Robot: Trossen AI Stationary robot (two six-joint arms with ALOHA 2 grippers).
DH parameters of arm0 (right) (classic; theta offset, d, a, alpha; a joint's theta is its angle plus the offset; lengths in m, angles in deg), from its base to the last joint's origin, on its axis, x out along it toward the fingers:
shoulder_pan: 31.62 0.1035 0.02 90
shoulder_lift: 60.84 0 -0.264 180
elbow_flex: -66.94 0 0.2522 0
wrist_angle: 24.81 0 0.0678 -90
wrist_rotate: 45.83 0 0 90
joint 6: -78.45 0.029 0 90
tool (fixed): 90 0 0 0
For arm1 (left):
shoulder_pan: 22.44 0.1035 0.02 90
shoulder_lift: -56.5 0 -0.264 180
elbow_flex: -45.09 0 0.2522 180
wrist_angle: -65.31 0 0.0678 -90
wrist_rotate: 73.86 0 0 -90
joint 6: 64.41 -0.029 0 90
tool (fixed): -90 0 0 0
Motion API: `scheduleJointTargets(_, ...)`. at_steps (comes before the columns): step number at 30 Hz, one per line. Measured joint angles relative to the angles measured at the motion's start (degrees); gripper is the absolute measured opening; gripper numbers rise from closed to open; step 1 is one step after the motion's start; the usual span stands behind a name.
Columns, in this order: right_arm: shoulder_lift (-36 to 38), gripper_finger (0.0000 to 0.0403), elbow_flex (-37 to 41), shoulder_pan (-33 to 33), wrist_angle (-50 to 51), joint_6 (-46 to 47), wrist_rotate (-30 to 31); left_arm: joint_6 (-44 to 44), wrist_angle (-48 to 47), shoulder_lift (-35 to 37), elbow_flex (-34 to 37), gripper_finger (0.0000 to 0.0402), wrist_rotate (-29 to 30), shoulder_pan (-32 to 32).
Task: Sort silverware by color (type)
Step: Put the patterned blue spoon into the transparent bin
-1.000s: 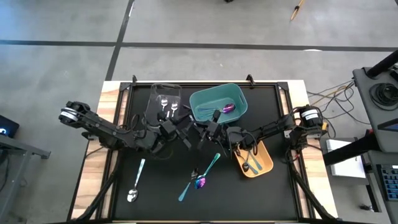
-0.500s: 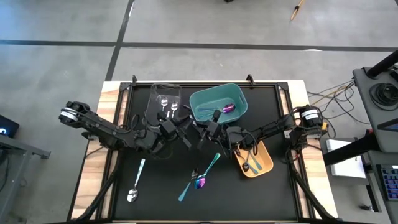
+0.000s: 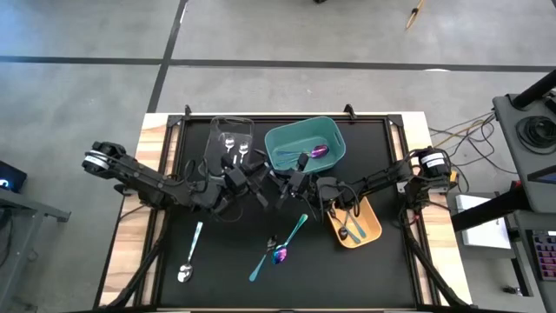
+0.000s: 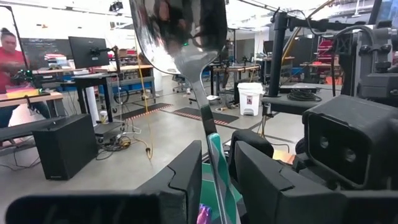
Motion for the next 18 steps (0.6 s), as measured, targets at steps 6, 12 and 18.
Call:
scheduleJointTargets(6,0.00,0.0028,0.13,0.00,0.27,0.52,0.25,0.00,-0.04,0.00,0.00,0.0077,-0.02,0.03)
scheduleJointTargets(12,0.00,0.0030,0.13,0.00,0.78,0.73,0.25,-0.20,-0.39,0.02,0.00,0.0077,-0.02,0.03)
scheduleJointTargets(18,0.00,0.0031,0.13,0.00,0.83,0.71,0.25,-0.20,-0.70,0.02,0.00,0.0070,0.00,0.03)
